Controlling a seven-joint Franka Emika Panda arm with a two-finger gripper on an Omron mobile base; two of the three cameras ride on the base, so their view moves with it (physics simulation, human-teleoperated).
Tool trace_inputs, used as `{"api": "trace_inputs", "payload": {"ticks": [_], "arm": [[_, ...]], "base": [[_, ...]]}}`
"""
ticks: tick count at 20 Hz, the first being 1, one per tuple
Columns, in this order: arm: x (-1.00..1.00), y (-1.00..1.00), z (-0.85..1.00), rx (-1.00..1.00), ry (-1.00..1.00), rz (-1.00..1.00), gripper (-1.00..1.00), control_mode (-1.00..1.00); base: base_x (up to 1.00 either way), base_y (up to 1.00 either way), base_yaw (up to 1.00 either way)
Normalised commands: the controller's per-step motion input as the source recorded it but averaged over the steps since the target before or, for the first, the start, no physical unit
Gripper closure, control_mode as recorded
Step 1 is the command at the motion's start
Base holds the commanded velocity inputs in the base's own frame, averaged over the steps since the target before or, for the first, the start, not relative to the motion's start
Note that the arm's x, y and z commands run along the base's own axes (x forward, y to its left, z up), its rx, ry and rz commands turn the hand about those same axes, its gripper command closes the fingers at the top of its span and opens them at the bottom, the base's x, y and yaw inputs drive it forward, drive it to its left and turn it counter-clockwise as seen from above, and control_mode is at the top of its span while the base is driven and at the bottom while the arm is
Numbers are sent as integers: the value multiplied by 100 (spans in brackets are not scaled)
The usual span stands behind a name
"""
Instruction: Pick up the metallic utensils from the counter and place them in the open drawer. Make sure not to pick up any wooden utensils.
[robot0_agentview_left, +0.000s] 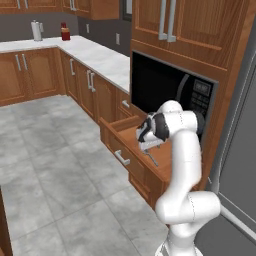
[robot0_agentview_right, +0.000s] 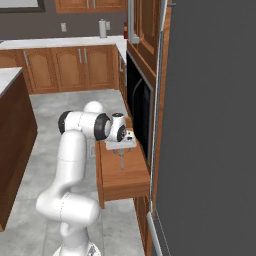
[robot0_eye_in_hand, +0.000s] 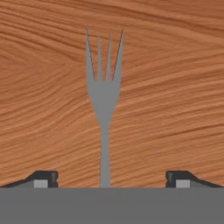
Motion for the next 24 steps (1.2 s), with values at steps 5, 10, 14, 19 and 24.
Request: {"api": "trace_inputs", "payload": {"ticks": [5, 10, 14, 19, 24], "arm": [[-53, 28, 83, 2, 0, 0, -100, -100], [-83, 49, 86, 0, 0, 0, -100, -100], [-100, 39, 82, 0, -2, 0, -100, -100], [-100, 17, 86, 1, -5, -3, -100, -100], [-100, 18, 73, 3, -16, -10, -100, -100]], "base": [[0, 0, 0], [0, 0, 0], [0, 0, 0], [0, 0, 0], [0, 0, 0]]}}
